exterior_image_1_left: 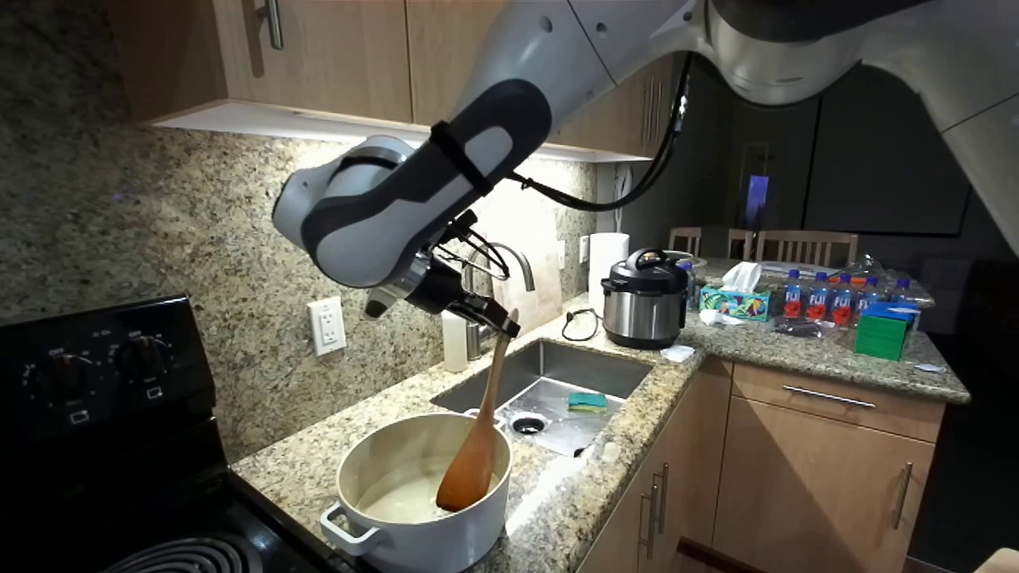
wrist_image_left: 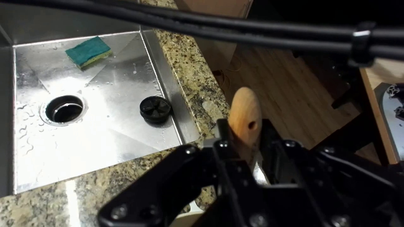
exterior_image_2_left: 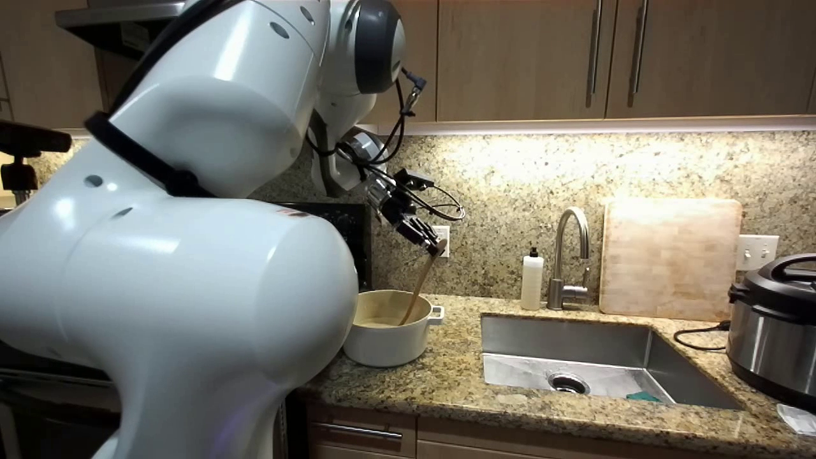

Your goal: Use the wooden spatula to stir the water in the pot.

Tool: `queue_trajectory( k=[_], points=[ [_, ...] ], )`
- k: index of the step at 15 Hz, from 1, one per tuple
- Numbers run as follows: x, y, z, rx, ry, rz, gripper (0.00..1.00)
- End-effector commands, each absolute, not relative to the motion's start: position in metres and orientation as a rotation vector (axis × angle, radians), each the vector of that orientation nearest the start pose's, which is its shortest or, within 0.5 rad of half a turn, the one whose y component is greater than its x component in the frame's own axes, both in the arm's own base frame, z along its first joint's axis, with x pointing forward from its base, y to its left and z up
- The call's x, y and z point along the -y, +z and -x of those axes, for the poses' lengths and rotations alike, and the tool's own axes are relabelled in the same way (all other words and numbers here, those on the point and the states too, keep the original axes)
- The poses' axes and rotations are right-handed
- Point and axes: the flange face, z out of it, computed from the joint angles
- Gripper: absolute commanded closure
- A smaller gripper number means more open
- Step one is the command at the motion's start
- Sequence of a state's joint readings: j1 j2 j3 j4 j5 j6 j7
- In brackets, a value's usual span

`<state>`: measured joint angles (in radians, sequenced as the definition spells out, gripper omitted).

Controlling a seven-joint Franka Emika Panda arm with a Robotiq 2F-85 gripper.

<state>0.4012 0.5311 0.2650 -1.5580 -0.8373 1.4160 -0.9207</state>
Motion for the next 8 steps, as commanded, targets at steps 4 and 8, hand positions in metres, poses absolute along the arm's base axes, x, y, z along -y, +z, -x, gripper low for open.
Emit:
queue_trajectory(
  k=[4, 8],
  points=[
    [-0.335, 0.312, -0.564, -2.044, -0.825, -1.335, 0.93],
    [-0.355, 0.306, -0.58, -2.134, -0.685, -1.323, 0.93]
  ],
)
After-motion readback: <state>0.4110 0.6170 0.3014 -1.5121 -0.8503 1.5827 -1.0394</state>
